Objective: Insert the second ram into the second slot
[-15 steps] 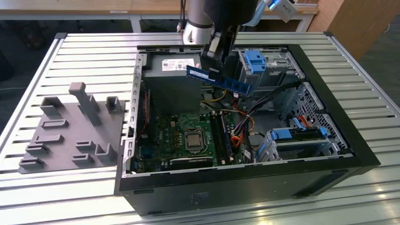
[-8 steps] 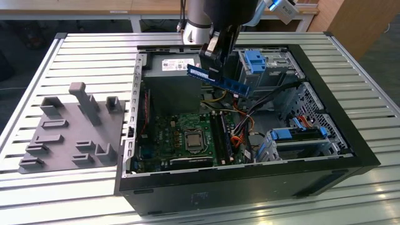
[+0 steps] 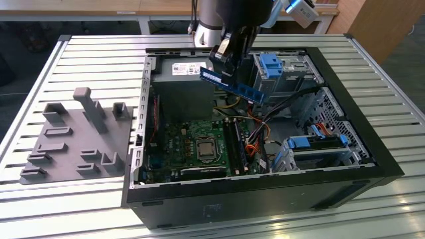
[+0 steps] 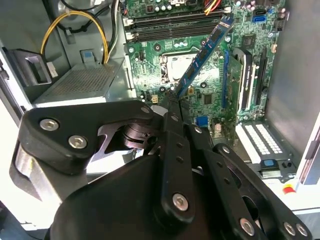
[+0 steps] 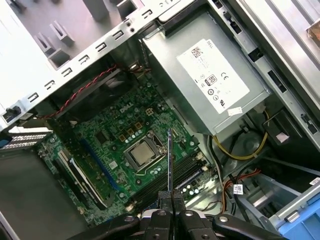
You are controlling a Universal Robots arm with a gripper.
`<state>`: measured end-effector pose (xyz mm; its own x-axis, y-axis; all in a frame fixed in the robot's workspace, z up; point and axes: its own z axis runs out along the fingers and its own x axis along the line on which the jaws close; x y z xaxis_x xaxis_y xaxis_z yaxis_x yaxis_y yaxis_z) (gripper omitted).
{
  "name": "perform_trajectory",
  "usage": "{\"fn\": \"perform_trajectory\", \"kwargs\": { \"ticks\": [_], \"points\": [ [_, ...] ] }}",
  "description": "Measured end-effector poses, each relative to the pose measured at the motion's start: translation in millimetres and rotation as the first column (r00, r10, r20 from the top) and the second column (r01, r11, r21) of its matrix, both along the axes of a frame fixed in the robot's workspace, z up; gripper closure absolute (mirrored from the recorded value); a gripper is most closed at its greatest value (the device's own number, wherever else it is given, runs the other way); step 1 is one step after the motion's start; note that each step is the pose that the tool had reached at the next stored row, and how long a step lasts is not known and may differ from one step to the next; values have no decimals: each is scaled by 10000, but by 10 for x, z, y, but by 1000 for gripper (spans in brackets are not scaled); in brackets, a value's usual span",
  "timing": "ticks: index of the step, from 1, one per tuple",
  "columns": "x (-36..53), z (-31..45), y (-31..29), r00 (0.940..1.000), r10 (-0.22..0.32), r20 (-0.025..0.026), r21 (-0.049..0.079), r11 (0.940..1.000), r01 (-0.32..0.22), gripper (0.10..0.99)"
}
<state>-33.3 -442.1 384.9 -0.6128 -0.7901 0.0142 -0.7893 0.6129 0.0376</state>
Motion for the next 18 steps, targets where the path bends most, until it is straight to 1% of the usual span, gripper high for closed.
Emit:
{"fn": "perform_trajectory", "kwargs": {
  "ticks": [18],
  "points": [
    [0,0,1,9980,-637,0,0,9980,637,961]
  ]
}}
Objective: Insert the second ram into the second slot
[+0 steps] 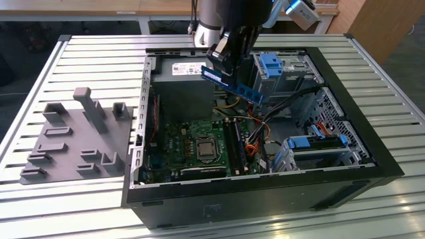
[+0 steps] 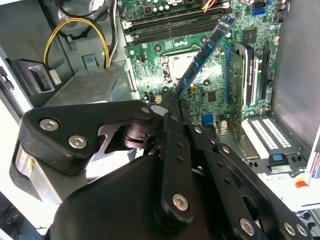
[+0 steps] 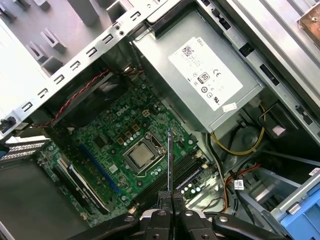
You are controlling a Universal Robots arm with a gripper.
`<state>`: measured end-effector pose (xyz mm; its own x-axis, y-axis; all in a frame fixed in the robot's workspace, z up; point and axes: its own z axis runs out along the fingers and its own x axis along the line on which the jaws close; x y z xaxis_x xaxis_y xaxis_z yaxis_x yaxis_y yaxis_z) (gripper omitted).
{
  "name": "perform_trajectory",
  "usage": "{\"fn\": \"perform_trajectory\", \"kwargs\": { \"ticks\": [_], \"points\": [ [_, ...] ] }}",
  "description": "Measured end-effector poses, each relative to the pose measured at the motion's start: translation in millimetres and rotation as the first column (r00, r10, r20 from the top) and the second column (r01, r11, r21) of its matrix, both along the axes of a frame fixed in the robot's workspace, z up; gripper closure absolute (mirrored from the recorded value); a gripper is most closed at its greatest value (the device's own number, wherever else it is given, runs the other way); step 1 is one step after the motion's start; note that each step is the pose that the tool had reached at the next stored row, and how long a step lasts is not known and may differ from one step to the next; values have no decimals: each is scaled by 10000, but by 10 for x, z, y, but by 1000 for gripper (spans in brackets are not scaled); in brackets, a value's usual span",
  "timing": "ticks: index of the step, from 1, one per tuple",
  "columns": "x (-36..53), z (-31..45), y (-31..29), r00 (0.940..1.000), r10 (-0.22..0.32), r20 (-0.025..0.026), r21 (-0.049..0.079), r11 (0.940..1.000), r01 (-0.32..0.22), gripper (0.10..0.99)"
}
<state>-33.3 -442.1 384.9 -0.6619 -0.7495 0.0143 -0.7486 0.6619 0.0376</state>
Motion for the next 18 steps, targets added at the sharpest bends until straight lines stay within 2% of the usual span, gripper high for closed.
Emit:
{"fn": "perform_trajectory", "kwargs": {
  "ticks": [18],
  "points": [
    [0,0,0,9990,-436,0,0,9990,436,961]
  ]
}}
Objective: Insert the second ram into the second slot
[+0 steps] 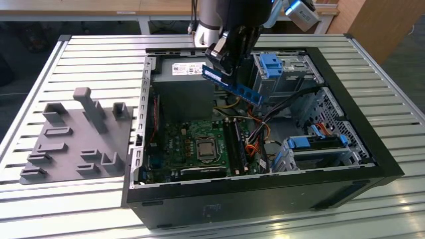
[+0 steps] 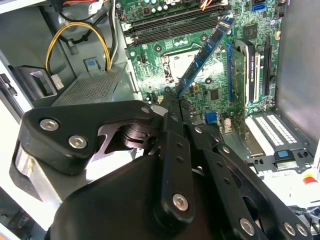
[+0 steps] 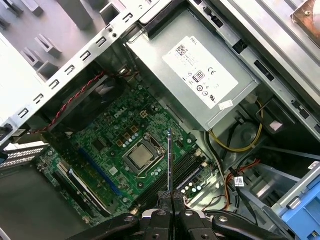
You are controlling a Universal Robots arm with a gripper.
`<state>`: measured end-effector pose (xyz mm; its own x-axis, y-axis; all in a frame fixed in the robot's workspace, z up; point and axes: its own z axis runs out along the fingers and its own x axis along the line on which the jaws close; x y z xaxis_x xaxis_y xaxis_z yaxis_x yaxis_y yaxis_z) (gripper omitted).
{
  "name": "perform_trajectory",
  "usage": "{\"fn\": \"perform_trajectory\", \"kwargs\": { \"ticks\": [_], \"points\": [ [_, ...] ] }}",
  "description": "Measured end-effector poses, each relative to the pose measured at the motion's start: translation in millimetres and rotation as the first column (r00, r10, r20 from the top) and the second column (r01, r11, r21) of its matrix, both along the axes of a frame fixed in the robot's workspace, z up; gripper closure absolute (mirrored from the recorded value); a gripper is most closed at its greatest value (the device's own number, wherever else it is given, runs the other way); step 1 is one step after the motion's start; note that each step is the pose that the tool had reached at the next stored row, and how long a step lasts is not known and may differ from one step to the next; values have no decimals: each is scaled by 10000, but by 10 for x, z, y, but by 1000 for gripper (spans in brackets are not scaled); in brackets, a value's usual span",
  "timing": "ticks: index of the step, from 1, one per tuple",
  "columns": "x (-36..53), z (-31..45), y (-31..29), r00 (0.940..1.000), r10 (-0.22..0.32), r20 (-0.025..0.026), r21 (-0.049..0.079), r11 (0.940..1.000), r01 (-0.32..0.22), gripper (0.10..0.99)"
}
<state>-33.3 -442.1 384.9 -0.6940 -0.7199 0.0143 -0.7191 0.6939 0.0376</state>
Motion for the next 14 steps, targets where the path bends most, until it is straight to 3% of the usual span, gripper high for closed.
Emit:
{"fn": "perform_trajectory", "kwargs": {
  "ticks": [8,14],
  "points": [
    [0,0,0,9997,-260,0,0,9997,260,961],
    [0,-1,0,9964,-844,0,0,9964,844,961]
  ]
}}
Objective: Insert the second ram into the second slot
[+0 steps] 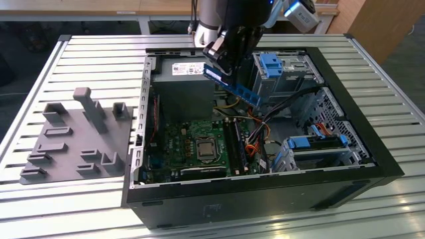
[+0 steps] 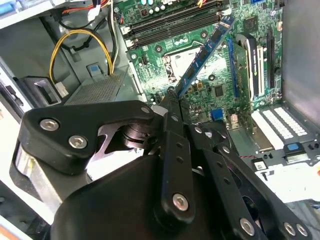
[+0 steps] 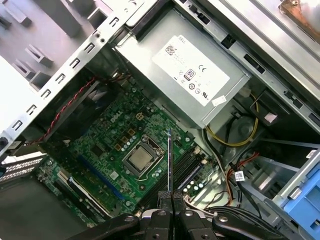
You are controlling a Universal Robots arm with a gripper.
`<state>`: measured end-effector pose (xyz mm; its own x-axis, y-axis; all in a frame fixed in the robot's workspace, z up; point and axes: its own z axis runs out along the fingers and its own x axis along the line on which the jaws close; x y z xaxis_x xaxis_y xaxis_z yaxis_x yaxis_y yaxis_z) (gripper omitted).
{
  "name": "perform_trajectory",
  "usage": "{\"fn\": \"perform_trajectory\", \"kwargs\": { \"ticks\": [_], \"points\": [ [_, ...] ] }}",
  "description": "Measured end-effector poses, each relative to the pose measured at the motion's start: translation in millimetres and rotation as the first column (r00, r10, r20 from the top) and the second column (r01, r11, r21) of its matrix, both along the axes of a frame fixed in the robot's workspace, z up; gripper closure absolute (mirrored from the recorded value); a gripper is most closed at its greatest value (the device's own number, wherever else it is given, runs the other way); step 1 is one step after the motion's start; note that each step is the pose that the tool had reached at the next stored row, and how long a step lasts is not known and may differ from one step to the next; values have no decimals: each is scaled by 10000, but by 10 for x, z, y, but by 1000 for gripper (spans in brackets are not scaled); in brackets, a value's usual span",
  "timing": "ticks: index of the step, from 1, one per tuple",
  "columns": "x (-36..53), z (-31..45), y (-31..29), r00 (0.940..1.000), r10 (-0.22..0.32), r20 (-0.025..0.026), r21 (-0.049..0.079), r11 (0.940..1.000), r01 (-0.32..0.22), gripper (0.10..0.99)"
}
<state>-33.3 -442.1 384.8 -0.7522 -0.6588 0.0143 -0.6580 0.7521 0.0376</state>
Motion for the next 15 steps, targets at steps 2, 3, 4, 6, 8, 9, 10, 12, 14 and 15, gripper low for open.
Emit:
{"fn": "perform_trajectory", "kwargs": {
  "ticks": [2,3,4,6,8,9,10,12,14,15],
  "points": [
    [0,0,0,9999,-155,0,0,9999,155,961],
    [0,-1,0,9997,-234,0,1,9997,234,961],
    [0,-1,0,9995,-309,0,0,9995,309,961],
    [0,-1,0,9990,-447,1,1,9990,447,961],
    [0,-1,0,9983,-576,1,1,9983,576,961],
    [0,-1,0,9980,-636,0,0,9980,636,961],
    [0,-1,0,9975,-700,0,0,9975,700,961],
    [0,-1,0,9965,-834,0,0,9965,834,961],
    [0,-2,0,9953,-965,1,1,9953,965,961],
    [0,-2,0,9947,-1028,0,0,9947,1028,961]
  ]
}}
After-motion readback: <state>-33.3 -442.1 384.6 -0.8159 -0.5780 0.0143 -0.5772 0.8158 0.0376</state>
